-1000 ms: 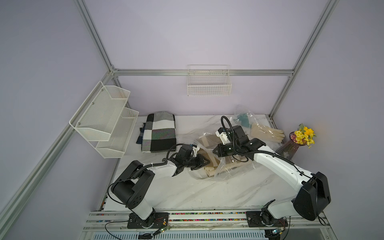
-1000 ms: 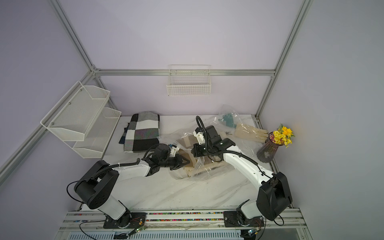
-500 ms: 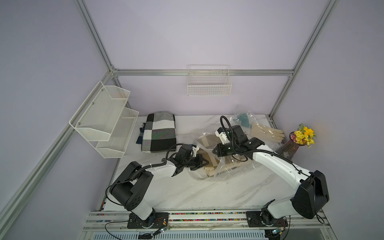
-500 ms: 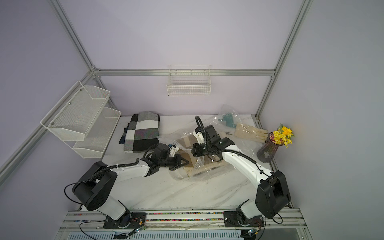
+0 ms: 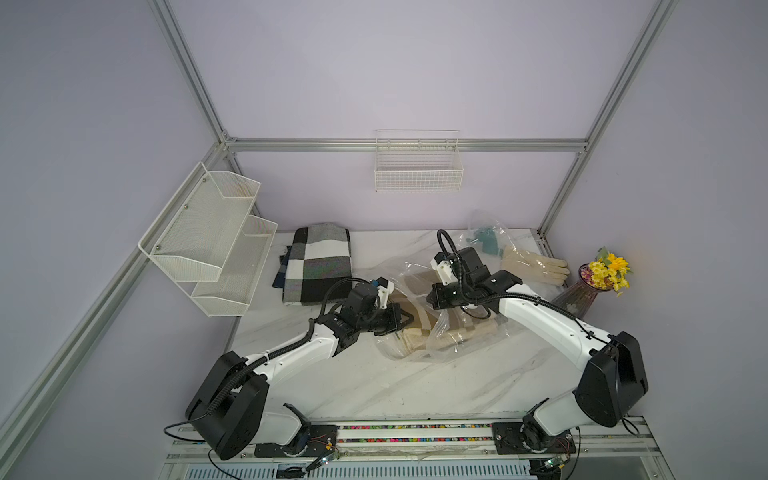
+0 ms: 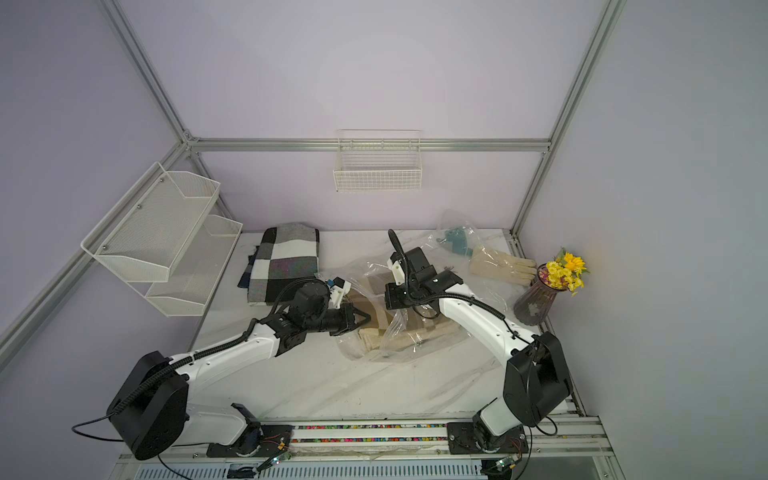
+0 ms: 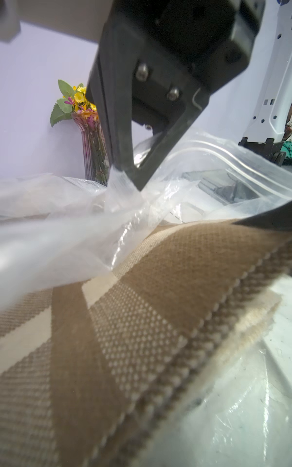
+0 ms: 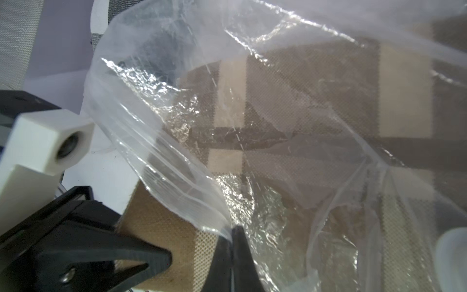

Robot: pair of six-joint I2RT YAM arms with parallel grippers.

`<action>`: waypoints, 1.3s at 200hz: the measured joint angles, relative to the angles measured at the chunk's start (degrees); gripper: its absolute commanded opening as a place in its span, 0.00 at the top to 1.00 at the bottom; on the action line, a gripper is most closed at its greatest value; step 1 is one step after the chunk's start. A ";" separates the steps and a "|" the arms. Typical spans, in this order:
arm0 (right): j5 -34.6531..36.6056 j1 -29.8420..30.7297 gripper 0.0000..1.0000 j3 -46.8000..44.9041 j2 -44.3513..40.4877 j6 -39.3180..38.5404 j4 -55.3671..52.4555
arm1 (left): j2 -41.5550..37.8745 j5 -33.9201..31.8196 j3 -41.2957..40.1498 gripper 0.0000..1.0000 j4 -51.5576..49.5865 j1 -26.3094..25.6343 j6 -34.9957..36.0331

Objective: Take the scarf out of the vacuum bag
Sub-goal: Take out the scarf from the vacuum bag.

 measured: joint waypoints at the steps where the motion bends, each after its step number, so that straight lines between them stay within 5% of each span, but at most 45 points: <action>1: 0.07 0.00 1.00 0.00 0.02 0.00 0.00 | -0.04 0.00 0.07 1.00 -0.11 0.02 0.09; 121: 6.27 0.11 1.00 -1.81 0.59 0.00 1.03 | -7.48 1.42 6.71 1.00 -20.74 5.99 7.93; 260: 13.84 -1.22 1.00 -1.14 5.29 -1.73 1.99 | -9.07 2.32 15.10 1.00 -52.43 15.69 26.62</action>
